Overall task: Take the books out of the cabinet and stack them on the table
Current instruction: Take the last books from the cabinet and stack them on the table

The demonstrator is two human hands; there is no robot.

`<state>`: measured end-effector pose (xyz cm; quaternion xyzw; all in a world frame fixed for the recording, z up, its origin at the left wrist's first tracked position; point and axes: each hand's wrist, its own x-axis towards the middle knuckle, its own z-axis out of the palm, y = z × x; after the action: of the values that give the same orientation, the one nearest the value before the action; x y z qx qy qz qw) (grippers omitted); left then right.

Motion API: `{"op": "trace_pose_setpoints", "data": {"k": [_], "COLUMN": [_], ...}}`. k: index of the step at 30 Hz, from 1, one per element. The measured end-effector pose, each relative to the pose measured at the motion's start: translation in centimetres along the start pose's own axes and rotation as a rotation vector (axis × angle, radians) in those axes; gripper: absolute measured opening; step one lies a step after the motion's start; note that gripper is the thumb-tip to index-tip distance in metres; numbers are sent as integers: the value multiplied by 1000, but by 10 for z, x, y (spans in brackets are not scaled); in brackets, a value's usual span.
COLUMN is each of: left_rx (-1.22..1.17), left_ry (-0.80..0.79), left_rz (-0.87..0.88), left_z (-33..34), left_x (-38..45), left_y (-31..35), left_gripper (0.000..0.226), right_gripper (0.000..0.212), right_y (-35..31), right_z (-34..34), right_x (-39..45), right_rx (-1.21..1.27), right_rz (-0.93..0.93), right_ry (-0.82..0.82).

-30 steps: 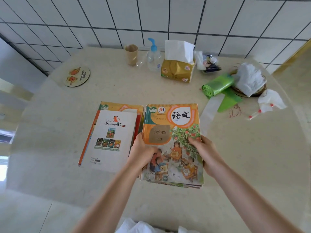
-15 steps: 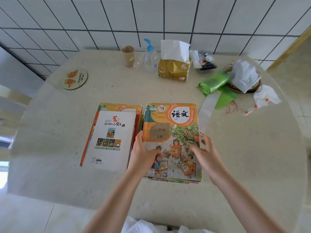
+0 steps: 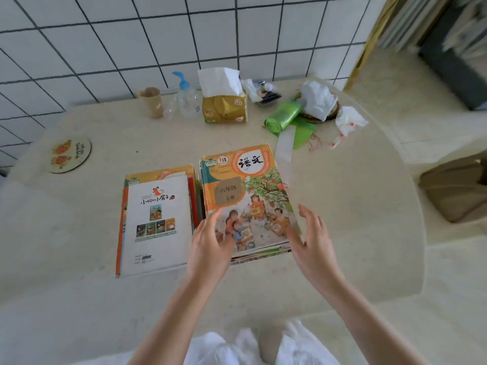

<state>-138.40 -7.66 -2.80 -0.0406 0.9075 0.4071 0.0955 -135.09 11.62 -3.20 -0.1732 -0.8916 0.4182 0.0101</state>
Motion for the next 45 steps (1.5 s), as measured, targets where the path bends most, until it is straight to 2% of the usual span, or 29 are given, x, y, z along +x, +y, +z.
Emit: {"op": "trace_pose_setpoints", "data": {"k": [3, 6, 10, 16, 22, 27, 30, 35, 42, 45], "left_rx": [-62, -118, -162, -45, 144, 203, 260, 326, 436, 475], "left_ry": [-82, -152, -355, -685, -961, -1156, -1324, -1577, -1794, -1863], "left_rz": [129, 212, 253, 378, 610, 792, 913, 1011, 1121, 1189], "left_z": [-2, 4, 22, 62, 113, 161, 186, 217, 242, 255], "left_x": [-16, -37, -68, -112, -174, -268, -353, -498, -659, -714], "left_y": [-5, -5, -6, 8, 35, 52, 49, 25, 2, 0], "left_gripper": [43, 34, 31, 33, 38, 33, 32, 31, 38, 35], "right_gripper": [46, 42, 38, 30, 30, 30, 28, 27, 24, 23], "right_y": [9, 22, 39, 70, 102, 121, 133, 153, 163, 172], "right_z": [2, 6, 5, -12, -23, -31, -27, -16, -9, -5], "right_x": [-36, -76, -135, -236, -341, -449, -533, -671, -813, -854], "right_rx": [-23, -9, 41, 36, 72, 124, 164, 216, 312, 369], "right_rz": [61, 166, 339, 561, 719, 880, 982, 1166, 1368, 1432], "right_ry": [111, 150, 202, 390, 599, 788, 882, 986, 1265, 1370]}}
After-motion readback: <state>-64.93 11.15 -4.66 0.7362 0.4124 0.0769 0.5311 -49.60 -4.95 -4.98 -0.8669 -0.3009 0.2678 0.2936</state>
